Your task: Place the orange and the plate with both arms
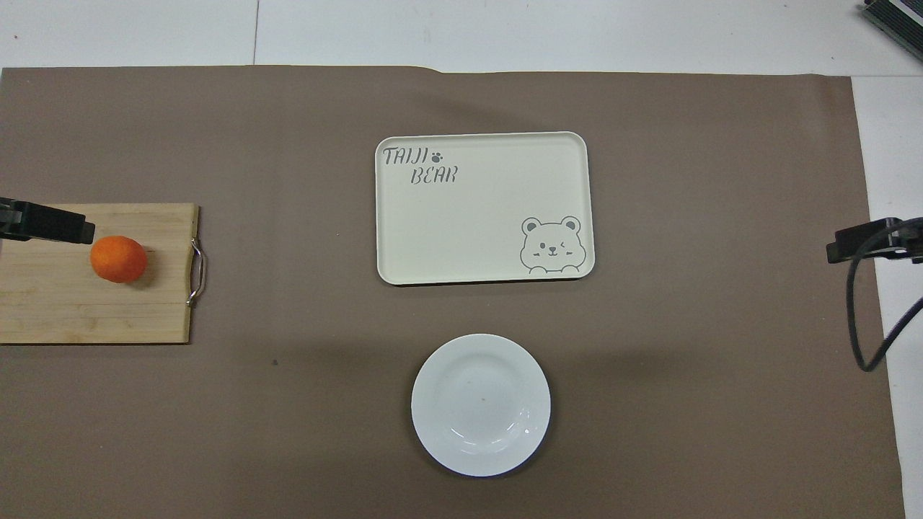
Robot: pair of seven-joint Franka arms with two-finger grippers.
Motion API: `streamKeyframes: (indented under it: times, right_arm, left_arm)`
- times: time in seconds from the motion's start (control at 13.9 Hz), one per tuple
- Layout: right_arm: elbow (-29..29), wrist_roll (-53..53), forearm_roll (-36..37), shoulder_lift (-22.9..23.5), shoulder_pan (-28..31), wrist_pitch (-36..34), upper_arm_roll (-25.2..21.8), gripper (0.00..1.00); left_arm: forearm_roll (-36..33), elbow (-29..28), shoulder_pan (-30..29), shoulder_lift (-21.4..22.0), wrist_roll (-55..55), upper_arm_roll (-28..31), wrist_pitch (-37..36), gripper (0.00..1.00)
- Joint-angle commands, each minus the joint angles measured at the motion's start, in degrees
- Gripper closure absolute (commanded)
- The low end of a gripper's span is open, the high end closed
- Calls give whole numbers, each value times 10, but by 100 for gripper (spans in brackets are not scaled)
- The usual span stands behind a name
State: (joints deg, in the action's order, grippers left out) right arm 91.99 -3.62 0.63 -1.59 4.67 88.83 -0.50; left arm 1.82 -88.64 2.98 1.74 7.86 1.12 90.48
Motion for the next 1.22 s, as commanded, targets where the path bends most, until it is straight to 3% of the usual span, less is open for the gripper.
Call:
streamKeyframes:
  times: [0.0,1.15]
  right_arm:
    - [6,18,3,-10,3,-6,4,0]
    - [5,12,3,-9,2,-5,4,0]
  left_arm:
    - [18,22,-18,-12,-1,-2,-22,0]
    - [7,15,-18,-2,-1,-6,-21,0]
